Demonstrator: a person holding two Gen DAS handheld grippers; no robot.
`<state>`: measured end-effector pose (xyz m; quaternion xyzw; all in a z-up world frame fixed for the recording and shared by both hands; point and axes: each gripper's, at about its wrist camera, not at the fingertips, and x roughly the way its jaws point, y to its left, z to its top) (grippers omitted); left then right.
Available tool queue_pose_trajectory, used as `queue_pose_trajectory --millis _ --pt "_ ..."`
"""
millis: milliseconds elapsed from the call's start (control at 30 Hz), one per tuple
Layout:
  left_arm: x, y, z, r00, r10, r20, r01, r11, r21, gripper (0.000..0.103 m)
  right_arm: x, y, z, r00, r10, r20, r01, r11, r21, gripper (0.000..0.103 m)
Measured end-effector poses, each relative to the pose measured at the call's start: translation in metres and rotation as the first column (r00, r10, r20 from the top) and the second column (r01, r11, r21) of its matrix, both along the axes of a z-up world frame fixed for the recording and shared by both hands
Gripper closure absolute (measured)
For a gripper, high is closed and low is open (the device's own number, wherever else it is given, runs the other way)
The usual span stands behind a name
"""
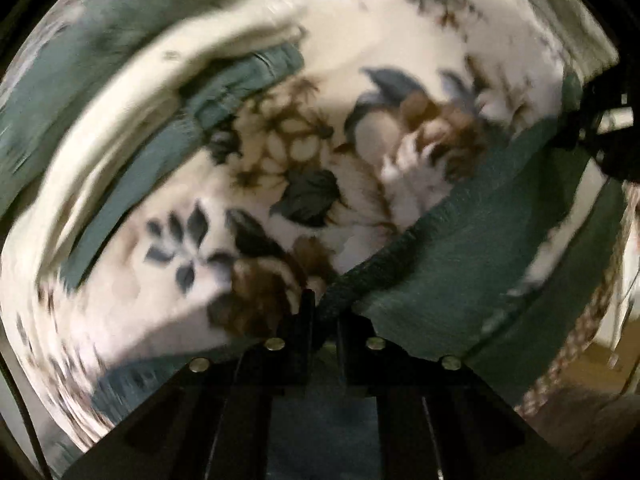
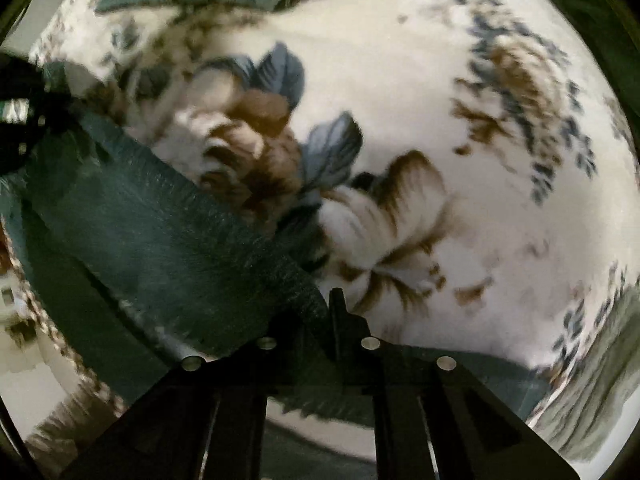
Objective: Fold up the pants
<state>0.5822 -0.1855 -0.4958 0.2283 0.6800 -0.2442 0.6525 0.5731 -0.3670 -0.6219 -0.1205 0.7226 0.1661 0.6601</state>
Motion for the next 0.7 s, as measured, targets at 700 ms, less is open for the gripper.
queue_pose_trajectory --millis 700 --pt "-0.233 0.059 -0.095 0.781 0.611 -0.133 -0.609 0.791 0.055 0.093 -0.234 0.057 -0.025 0.997 0.072 -0.029 -0.076 0.985 -0.154 0.088"
